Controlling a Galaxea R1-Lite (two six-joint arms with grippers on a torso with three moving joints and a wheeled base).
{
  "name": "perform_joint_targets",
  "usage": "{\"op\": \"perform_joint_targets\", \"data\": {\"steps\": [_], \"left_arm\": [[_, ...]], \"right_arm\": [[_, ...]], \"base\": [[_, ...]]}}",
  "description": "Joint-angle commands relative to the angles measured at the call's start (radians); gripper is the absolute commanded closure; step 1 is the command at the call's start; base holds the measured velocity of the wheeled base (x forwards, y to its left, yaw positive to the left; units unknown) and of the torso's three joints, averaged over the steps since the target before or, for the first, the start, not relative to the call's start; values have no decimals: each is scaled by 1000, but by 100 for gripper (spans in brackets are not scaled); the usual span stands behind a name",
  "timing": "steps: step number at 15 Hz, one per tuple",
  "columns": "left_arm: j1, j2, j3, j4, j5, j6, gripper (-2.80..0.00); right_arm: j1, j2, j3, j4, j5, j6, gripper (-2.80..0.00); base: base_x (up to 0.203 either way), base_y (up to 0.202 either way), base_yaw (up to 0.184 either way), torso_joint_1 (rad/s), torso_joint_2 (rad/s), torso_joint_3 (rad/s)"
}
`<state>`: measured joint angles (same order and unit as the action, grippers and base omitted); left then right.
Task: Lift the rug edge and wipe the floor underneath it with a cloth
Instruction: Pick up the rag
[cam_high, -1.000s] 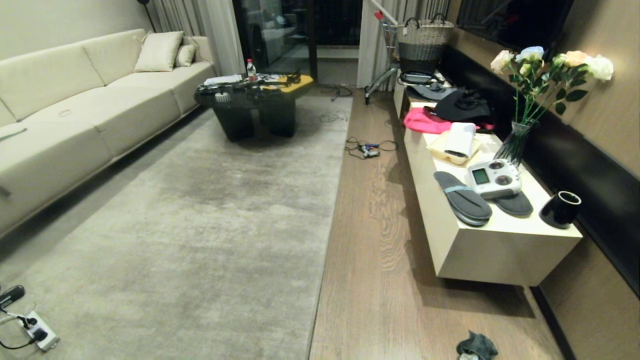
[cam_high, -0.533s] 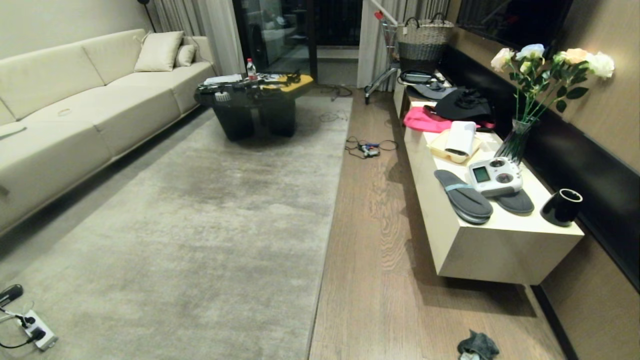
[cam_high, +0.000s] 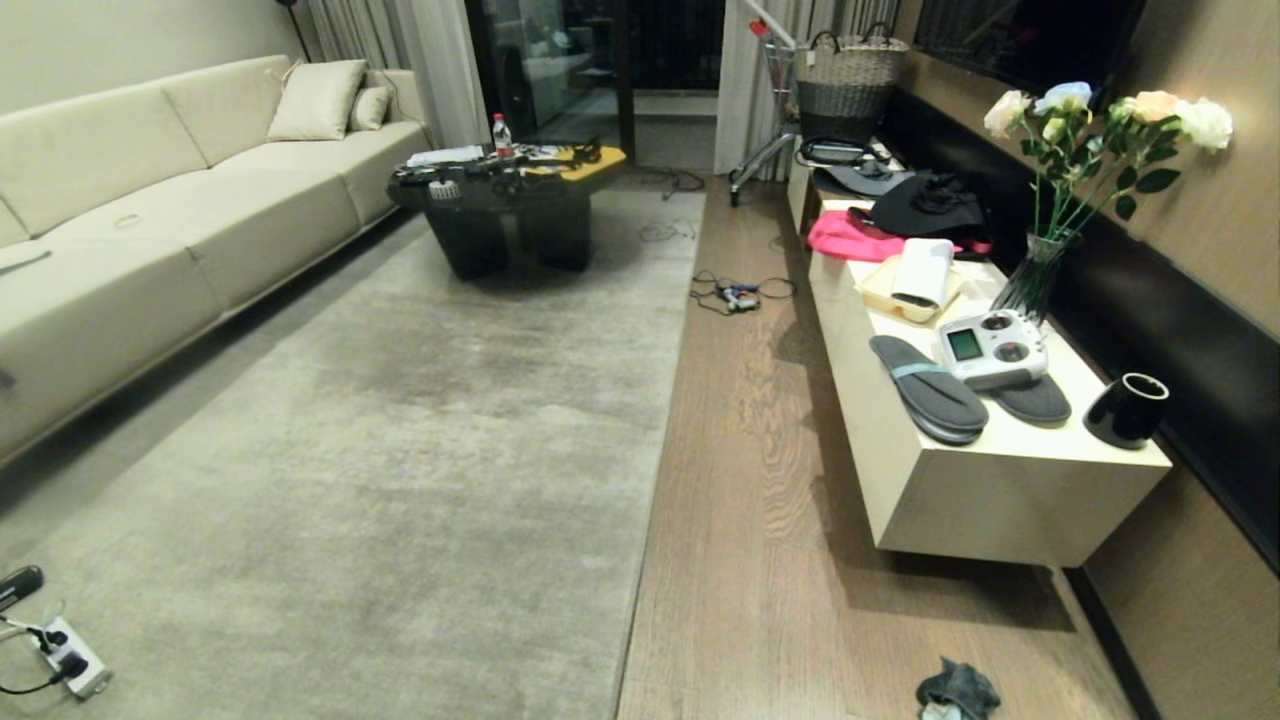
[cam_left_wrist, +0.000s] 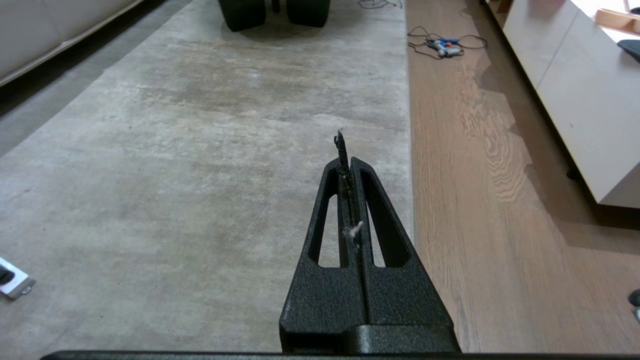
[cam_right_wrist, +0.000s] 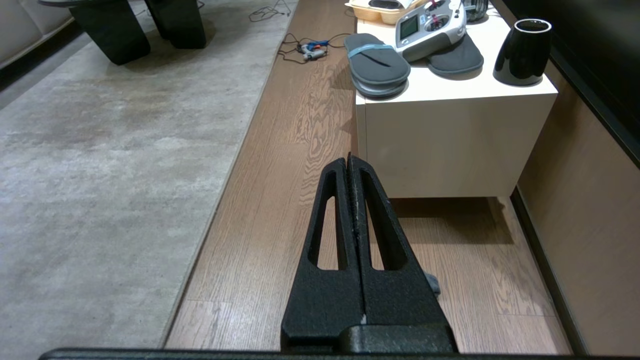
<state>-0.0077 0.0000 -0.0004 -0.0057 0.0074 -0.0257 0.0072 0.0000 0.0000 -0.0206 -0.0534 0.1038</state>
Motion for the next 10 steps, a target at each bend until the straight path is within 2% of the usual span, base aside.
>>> {"op": "perform_joint_targets", "data": {"steps": [1, 10], "left_arm": [[0, 2, 0, 0, 0, 0, 0], [0, 2, 0, 0, 0, 0, 0]], "right_arm": [[0, 1, 0, -1, 0, 0, 0], [0, 0, 0, -1, 0, 0, 0]], "base": [[0, 0, 0, 2, 19, 27], [0, 0, 0, 0, 0, 0]]}}
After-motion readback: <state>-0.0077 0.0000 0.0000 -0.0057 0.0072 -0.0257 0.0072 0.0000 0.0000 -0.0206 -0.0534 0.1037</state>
